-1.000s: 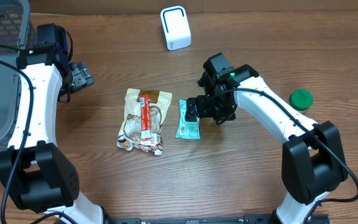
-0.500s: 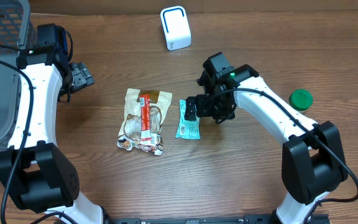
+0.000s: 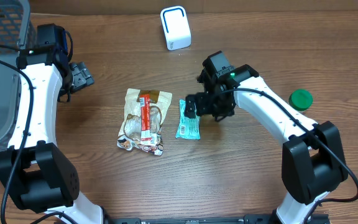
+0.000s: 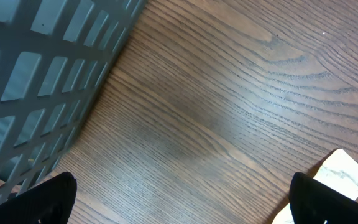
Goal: Scan the item barcode
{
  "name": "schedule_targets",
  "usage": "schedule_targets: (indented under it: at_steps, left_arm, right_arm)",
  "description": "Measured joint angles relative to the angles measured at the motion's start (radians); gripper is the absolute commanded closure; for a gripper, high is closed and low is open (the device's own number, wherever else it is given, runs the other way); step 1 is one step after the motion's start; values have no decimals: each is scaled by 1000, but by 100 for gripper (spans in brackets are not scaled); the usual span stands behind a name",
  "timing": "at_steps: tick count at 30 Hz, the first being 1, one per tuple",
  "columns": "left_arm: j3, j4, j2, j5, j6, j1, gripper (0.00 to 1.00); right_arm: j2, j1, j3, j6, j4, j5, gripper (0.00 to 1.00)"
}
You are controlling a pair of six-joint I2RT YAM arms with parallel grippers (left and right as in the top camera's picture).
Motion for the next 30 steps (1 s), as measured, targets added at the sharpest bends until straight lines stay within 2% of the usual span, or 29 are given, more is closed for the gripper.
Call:
schedule_targets:
  at_steps: [11,30]
  left_arm:
    - [0,0,0,0,0,0,0]
    - [0,0,0,0,0,0,0]
  right_arm:
    - [0,-1,0,80,212,-116,0]
    - [0,0,0,105,215,-148,0]
